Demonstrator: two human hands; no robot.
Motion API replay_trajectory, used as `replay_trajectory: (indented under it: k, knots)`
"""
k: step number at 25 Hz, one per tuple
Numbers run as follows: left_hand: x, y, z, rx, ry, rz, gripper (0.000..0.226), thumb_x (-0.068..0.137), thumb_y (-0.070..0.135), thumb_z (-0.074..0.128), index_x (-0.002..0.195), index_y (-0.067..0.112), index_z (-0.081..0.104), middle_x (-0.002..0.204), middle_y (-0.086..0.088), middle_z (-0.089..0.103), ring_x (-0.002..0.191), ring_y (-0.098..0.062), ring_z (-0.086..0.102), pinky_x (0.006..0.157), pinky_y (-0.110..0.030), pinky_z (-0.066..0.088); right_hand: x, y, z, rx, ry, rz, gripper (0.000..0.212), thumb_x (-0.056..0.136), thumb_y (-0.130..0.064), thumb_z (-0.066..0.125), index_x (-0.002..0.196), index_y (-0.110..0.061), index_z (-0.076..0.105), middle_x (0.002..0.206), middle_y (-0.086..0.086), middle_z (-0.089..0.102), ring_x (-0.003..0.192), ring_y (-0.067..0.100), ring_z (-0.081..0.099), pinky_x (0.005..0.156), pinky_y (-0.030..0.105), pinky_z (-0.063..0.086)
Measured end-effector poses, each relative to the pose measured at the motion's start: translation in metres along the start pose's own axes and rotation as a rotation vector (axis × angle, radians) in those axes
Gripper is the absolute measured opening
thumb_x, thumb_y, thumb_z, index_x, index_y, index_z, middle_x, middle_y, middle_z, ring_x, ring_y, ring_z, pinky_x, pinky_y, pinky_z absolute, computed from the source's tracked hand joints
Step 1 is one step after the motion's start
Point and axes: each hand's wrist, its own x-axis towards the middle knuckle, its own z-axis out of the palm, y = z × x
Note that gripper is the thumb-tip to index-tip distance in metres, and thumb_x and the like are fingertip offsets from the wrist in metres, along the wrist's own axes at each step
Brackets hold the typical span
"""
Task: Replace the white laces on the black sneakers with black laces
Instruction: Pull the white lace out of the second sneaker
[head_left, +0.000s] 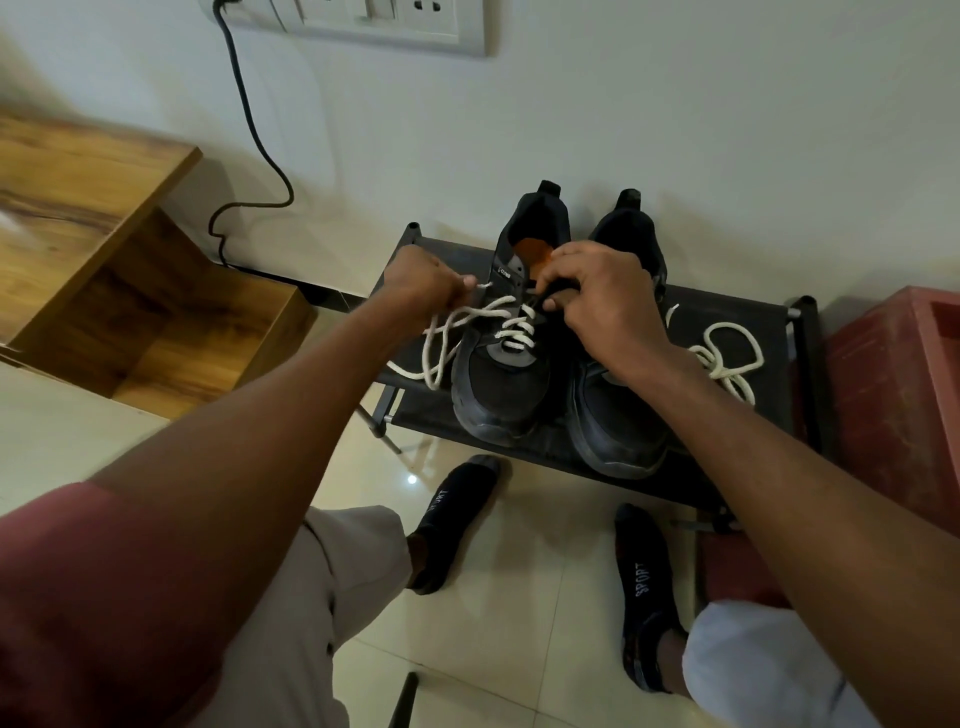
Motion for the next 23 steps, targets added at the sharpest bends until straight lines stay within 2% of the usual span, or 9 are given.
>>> replay_trajectory:
  k: [4, 7, 9, 11, 14, 15, 17, 19, 23]
  knots:
    - [0.004, 0.020, -0.015, 0.317, 0.127, 0.189, 0.011, 0.085, 0.017, 0.075, 0.088, 0.008, 0.071, 0.090, -0.012, 0.075, 0.090, -0.030, 0.073, 0.083, -0.042, 0.062, 0.005, -0.018, 0.000, -0.204, -0.068, 0.071, 0.024, 0.087, -0.017, 0.065, 0.092, -0.037, 0.076, 0.127, -0.010, 0.064, 0.120, 0.020, 0.057, 0.107, 0.055, 0.039]
    - [-0.003, 0.024, -0.025, 0.709, 0.060, 0.145, 0.020, 0.081, 0.022, 0.067, 0.100, 0.017, 0.064, 0.111, -0.014, 0.066, 0.101, -0.037, 0.064, 0.092, -0.055, 0.056, 0.006, -0.030, 0.002, -0.387, -0.088, 0.060, 0.018, 0.095, -0.043, 0.066, 0.098, -0.030, 0.078, 0.130, -0.002, 0.060, 0.129, 0.026, 0.050, 0.111, 0.061, 0.031]
    - [-0.007, 0.023, -0.026, 0.818, -0.085, 0.257, 0.047, 0.081, 0.026, 0.077, 0.125, 0.029, 0.060, 0.141, -0.014, 0.051, 0.126, -0.043, 0.053, 0.103, -0.063, 0.048, 0.008, -0.037, 0.006, -0.573, -0.157, 0.046, 0.030, 0.094, -0.050, 0.070, 0.107, -0.024, 0.078, 0.138, 0.003, 0.054, 0.135, 0.028, 0.045, 0.114, 0.063, 0.026]
    - [-0.018, 0.029, -0.024, 0.737, -0.318, 0.422, 0.097, 0.074, 0.028, 0.093, 0.152, 0.044, 0.037, 0.168, -0.007, 0.015, 0.151, -0.042, 0.027, 0.118, -0.060, 0.036, 0.011, -0.044, 0.007, -0.621, -0.174, 0.061, 0.033, 0.093, -0.045, 0.074, 0.117, -0.023, 0.076, 0.142, 0.003, 0.052, 0.137, 0.029, 0.044, 0.115, 0.065, 0.025]
    - [-0.031, 0.032, -0.015, 0.726, -0.518, 0.432, 0.136, 0.061, 0.035, 0.100, 0.157, 0.056, 0.005, 0.171, 0.004, -0.021, 0.158, -0.039, 0.010, 0.122, -0.060, 0.029, 0.015, -0.049, 0.009, -0.594, -0.166, 0.093, 0.027, 0.093, -0.035, 0.075, 0.117, -0.022, 0.076, 0.133, 0.002, 0.057, 0.130, 0.028, 0.050, 0.113, 0.064, 0.030]
    - [-0.032, 0.028, -0.012, 0.762, -0.530, 0.417, 0.140, 0.060, 0.037, 0.100, 0.157, 0.055, 0.002, 0.172, 0.002, -0.016, 0.158, -0.039, 0.012, 0.121, -0.061, 0.030, 0.014, -0.048, 0.010, -0.567, -0.147, 0.091, 0.022, 0.093, -0.030, 0.073, 0.113, -0.022, 0.078, 0.129, 0.001, 0.058, 0.126, 0.027, 0.052, 0.112, 0.063, 0.031]
    - [-0.032, 0.024, -0.009, 0.760, -0.511, 0.391, 0.137, 0.057, 0.040, 0.101, 0.157, 0.048, 0.007, 0.167, -0.011, 0.022, 0.151, -0.040, 0.032, 0.117, -0.061, 0.037, 0.009, -0.041, 0.013, -0.440, -0.063, 0.098, 0.012, 0.091, -0.023, 0.074, 0.102, -0.022, 0.080, 0.125, -0.002, 0.058, 0.119, 0.020, 0.055, 0.110, 0.058, 0.033]
    - [-0.034, 0.025, -0.010, 0.701, -0.459, 0.362, 0.128, 0.054, 0.044, 0.102, 0.147, 0.046, 0.015, 0.137, -0.014, 0.054, 0.130, -0.041, 0.052, 0.106, -0.060, 0.047, 0.002, -0.032, 0.015, -0.253, 0.053, 0.116, 0.006, 0.087, -0.019, 0.078, 0.090, -0.022, 0.082, 0.120, -0.006, 0.056, 0.108, 0.010, 0.054, 0.108, 0.053, 0.037]
    - [-0.039, 0.026, -0.007, 0.701, -0.415, 0.370, 0.124, 0.053, 0.045, 0.102, 0.141, 0.045, 0.014, 0.117, -0.008, 0.055, 0.112, -0.037, 0.057, 0.095, -0.055, 0.053, -0.014, -0.027, 0.017, -0.154, 0.222, 0.063, 0.008, 0.083, -0.017, 0.082, 0.088, -0.023, 0.081, 0.122, -0.005, 0.057, 0.112, 0.012, 0.056, 0.106, 0.055, 0.043]
